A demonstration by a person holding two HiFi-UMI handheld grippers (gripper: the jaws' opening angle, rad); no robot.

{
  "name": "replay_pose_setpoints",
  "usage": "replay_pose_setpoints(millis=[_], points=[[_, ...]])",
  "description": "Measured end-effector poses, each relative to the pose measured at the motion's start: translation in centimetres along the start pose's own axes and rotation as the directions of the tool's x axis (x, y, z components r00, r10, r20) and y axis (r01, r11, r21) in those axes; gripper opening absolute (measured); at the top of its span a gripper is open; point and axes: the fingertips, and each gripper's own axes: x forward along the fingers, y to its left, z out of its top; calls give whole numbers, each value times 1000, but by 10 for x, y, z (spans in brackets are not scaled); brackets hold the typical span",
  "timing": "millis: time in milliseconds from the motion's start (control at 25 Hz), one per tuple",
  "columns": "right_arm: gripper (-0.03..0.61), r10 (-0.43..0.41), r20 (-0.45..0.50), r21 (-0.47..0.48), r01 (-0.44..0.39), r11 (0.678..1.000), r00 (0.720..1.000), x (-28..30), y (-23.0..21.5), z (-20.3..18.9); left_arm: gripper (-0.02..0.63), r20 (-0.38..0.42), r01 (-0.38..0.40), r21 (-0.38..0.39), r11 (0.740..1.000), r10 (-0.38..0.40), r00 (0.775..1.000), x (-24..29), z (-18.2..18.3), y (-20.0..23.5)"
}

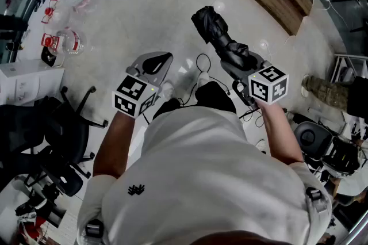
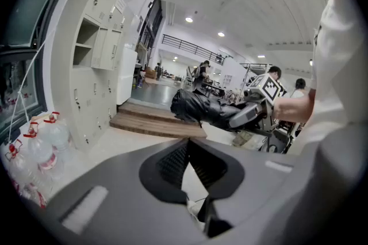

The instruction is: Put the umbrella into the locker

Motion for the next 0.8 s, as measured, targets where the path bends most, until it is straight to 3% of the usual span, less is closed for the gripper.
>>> replay_pose_setpoints(millis=[320,600,800], points=[[244,87,-28,-30,-88,996,996,25,-14,27,57,4,-68,-45,997,68,998,2,8,10],[244,177,-36,-132,-180,975,984,35,-89,84,57,41,-171,-70,983,174,984,65,70,14],[244,197,-82,-170,-209,963,977,26,-152,107,57,65,-195,-91,977,201,977,123,116,-1]])
